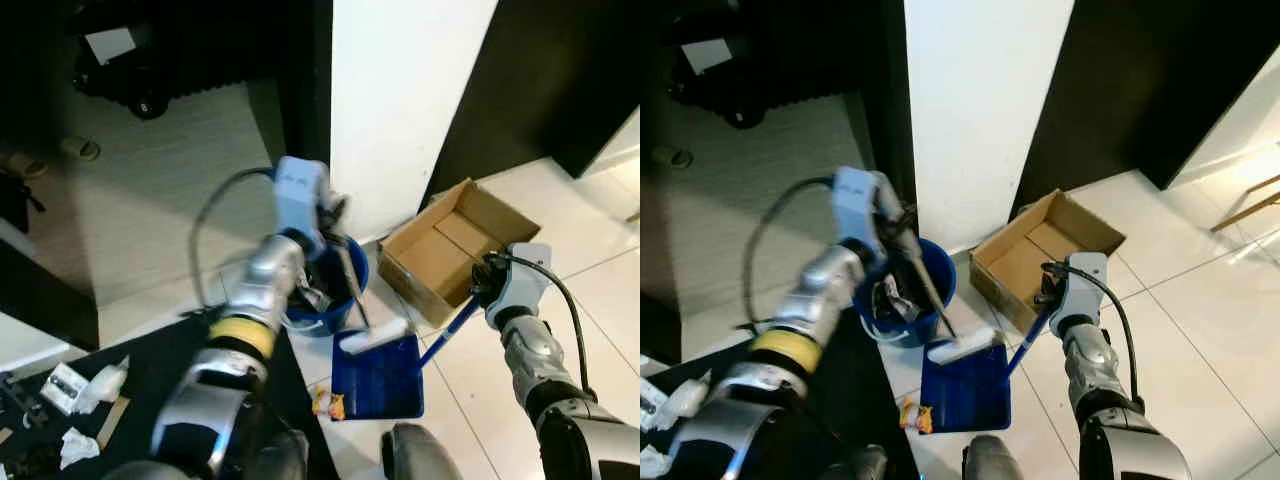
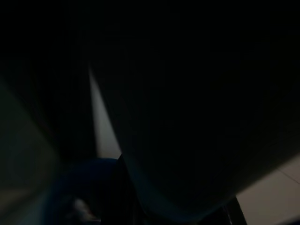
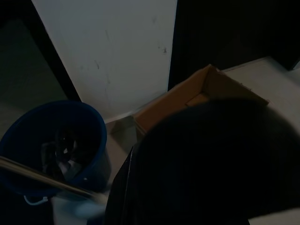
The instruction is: Sweep floor
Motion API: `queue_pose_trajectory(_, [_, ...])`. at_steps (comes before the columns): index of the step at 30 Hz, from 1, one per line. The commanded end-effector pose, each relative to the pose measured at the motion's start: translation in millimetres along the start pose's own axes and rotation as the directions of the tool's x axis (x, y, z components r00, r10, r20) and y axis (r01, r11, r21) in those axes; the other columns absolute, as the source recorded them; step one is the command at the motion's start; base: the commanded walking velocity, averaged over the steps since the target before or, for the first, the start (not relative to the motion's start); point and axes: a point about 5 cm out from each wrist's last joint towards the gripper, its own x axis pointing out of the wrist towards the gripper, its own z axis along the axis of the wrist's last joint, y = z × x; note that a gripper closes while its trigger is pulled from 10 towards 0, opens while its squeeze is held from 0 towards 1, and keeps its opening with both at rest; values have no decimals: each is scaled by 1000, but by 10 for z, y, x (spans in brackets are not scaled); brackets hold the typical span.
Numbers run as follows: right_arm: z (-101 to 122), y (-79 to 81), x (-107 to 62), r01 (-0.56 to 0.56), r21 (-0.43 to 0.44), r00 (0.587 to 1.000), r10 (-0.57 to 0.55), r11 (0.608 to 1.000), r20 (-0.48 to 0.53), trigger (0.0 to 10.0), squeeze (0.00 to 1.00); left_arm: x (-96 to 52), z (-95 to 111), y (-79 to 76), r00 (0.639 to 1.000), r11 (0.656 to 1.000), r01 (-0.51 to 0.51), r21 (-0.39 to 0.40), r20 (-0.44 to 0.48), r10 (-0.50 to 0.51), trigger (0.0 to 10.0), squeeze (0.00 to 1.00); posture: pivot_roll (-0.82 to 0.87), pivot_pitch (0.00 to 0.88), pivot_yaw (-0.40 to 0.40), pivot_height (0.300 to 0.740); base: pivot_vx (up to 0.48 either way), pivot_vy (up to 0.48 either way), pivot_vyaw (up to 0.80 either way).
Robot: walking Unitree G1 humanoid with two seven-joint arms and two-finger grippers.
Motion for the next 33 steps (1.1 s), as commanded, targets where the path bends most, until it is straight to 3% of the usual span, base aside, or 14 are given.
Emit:
queue_pose_trajectory(1, [-155, 32, -59, -7, 17, 997, 8, 1000, -72, 0, 0, -88, 13, 46, 995, 990, 78, 118, -71, -70, 10000, 0, 60, 70, -26, 740, 0, 0, 0])
queue_pose_trajectory(3, [-156, 40, -57, -10, 16, 997, 11, 1000, -74, 0, 0, -161, -42, 88, 983, 973, 133, 188, -154, -104, 10000, 0, 60, 70, -27, 740, 0, 0, 0])
queue_pose_trajectory(6, [-156, 64, -50, -18, 16, 997, 19, 1000, -76, 0, 0, -308, -162, 163, 943, 919, 236, 315, -301, -139, 10000, 0, 60, 70, -27, 740, 0, 0, 0])
queue_pose_trajectory(10, [-160, 81, -50, -24, 17, 997, 25, 1000, -77, 0, 0, -375, -224, 289, 931, 929, 162, 332, -364, -33, 10000, 0, 62, 74, -29, 740, 0, 0, 0])
queue_pose_trajectory(15, [-174, 90, -57, -28, 18, 996, 29, 999, -80, 0, 0, -443, -329, 311, 904, 942, 108, 318, -426, 40, 10000, 0, 63, 75, -30, 740, 0, 0, 0])
queue_pose_trajectory(20, [-184, 93, -64, -31, 18, 996, 32, 999, -82, 0, 0, -490, -459, 170, 881, 911, 226, 344, -471, -42, 10000, 0, 59, 76, -31, 740, 0, 0, 0])
queue_pose_trajectory(25, [-186, 86, -67, -31, 15, 996, 33, 999, -84, 0, 0, -454, -547, -29, 865, 895, 314, 315, -483, -133, 10000, 0, 55, 78, -32, 740, 0, 0, 0])
queue_pose_trajectory(28, [-186, 86, -67, -33, 14, 996, 34, 999, -84, 0, 0, -374, -548, -150, 879, 899, 315, 304, -451, -155, 10000, 0, 54, 79, -31, 740, 0, 0, 0])
queue_pose_trajectory(29, [-185, 89, -66, -34, 13, 996, 35, 999, -84, 0, 0, -275, -527, -259, 902, 908, 296, 298, -400, -162, 10000, 0, 53, 83, -29, 740, 0, 0, 0])
queue_pose_trajectory(33, [-187, 96, -66, -36, 14, 996, 37, 999, -84, 0, 0, -199, -515, -332, 919, 916, 272, 294, -363, -156, 10000, 0, 52, 83, -27, 740, 0, 0, 0])
